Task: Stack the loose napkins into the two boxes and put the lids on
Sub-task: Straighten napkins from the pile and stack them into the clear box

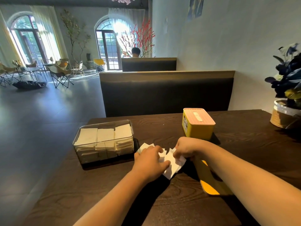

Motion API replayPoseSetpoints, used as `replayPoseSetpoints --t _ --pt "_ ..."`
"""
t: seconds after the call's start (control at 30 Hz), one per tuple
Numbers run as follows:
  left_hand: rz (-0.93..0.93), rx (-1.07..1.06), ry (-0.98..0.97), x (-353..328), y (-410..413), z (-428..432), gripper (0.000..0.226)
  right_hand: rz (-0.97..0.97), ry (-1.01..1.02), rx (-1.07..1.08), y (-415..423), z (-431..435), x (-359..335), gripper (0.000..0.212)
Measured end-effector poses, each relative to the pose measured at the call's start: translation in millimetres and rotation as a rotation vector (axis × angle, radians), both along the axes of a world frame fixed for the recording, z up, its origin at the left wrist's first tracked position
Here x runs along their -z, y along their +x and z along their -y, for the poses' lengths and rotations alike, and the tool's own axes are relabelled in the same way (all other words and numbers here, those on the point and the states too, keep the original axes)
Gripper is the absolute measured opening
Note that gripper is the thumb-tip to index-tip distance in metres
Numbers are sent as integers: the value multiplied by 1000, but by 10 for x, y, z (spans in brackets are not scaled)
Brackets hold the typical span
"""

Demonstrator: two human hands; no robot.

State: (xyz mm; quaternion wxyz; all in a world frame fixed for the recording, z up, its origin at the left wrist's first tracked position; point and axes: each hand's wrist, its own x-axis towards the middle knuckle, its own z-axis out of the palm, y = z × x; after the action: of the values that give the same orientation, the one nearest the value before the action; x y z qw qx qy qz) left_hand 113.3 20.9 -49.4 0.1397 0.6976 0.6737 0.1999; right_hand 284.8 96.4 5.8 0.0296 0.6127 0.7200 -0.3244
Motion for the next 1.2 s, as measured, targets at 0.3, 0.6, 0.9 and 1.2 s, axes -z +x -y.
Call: replayPoseSetpoints --t 0.3,0.6,0.9,1.2 --pt "550 197 -136 -322 -222 -6 44 -345 59 -288 -80 116 -549 12" --pt "1044 79 -273 -340 -407 145 25 -612 229 -348 -519 165 -436 40" --pt "1408 -74 -432 -114 -824 319 29 -183 287 -215 -561 -193 74 23" --pt "1500 -40 -524 -46 -1102 418 41 189 384 -455 -778 -367 225 48"
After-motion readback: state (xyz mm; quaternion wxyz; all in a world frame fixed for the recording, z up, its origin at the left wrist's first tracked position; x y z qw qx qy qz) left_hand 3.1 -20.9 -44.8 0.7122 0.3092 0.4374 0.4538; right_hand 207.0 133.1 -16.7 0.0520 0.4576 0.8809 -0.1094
